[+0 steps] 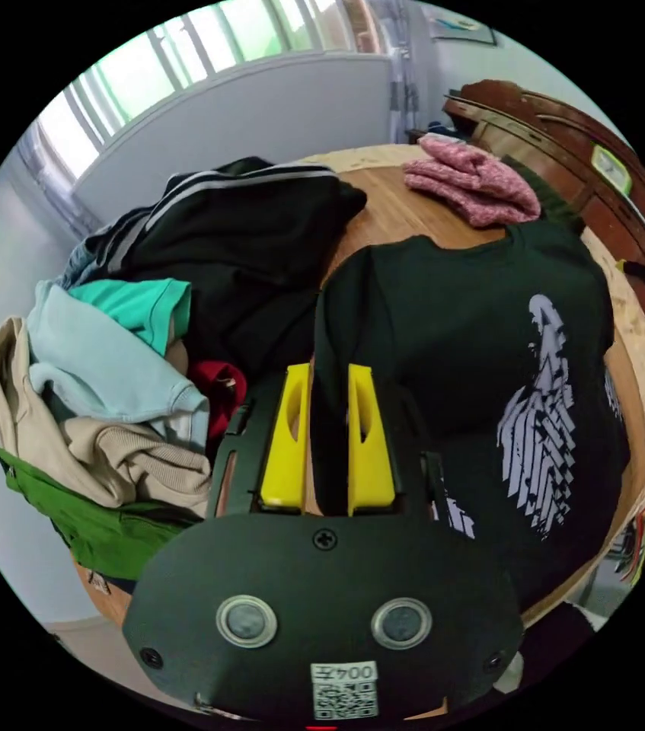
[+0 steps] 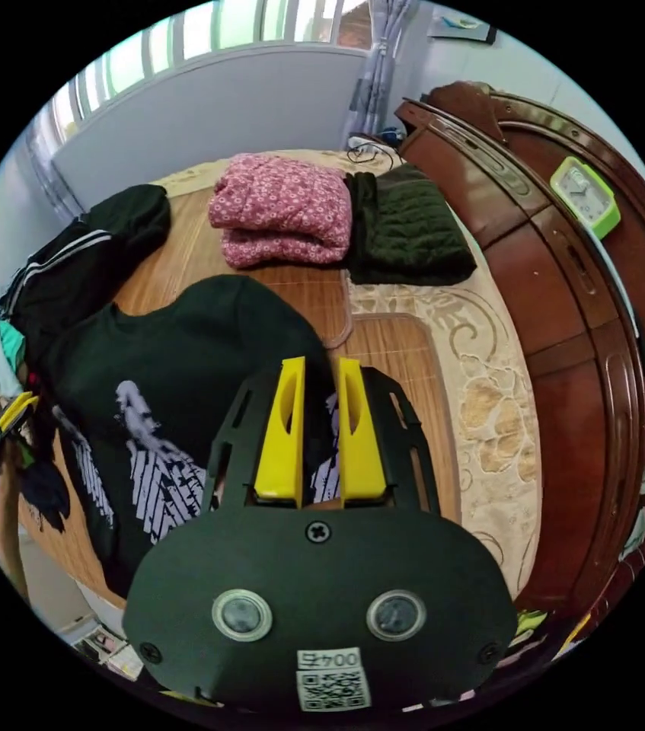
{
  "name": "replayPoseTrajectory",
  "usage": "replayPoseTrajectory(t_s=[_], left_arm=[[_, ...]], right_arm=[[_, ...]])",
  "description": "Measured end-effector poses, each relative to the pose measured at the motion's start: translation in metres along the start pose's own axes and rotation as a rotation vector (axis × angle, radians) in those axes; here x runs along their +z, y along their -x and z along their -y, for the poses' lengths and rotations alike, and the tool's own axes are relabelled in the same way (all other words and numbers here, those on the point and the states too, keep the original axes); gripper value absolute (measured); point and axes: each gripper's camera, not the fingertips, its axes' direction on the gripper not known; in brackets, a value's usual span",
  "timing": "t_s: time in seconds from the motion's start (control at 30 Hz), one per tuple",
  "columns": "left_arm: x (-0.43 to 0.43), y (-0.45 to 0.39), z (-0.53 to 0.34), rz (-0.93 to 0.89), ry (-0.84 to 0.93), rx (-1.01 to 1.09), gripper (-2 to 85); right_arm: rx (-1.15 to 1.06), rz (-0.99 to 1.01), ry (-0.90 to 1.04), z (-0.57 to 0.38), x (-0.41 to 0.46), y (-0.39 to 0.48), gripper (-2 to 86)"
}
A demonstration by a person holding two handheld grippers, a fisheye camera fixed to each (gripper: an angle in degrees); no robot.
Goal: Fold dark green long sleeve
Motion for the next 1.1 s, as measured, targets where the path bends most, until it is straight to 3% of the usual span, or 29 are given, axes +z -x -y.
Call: replayPoseTrajectory(t_s=[0.13, 0.27, 0.47, 0.6, 0.8, 1.0, 1.1], left_arm=[[-0.027, 0.018, -0.028, -0.194, -0.047, -0.045, 7.5], [-0.036, -0.004, -0.097, -0.271, 0.073, 0.024, 7.2], [-0.063, -0.063, -0.242, -0.32, 0.291, 0.072, 6.9], [-0.068, -0.096, -0.299, -0.292, 0.407, 0.115, 7.2], [-0.049, -0.117, -0.313, -0.239, 0.536, 0.165, 7.4], [-0.048, -0.147, -0.306, -0.19, 0.594, 0.253, 6.1], [-0.049, -0.151, -0.294, -0.214, 0.675, 0.267, 5.1]], right_arm=[[-0.153, 0.18, -0.04, -0.042, -0.016, 0.018, 7.7], [-0.246, 0.32, 0.269, -0.139, 0.017, 0.04, 4.9], [-0.083, 0.354, 0.591, -0.3, 0.06, 0.056, -0.2], [-0.044, 0.293, 0.624, -0.345, 0.078, 0.07, -0.6], [-0.107, 0.14, 0.636, -0.375, 0.11, 0.09, -0.7], [-0.056, 0.303, 0.627, -0.393, 0.111, 0.057, 0.1], [0.14, 0.394, 0.48, -0.407, 0.095, 0.01, 2.5]])
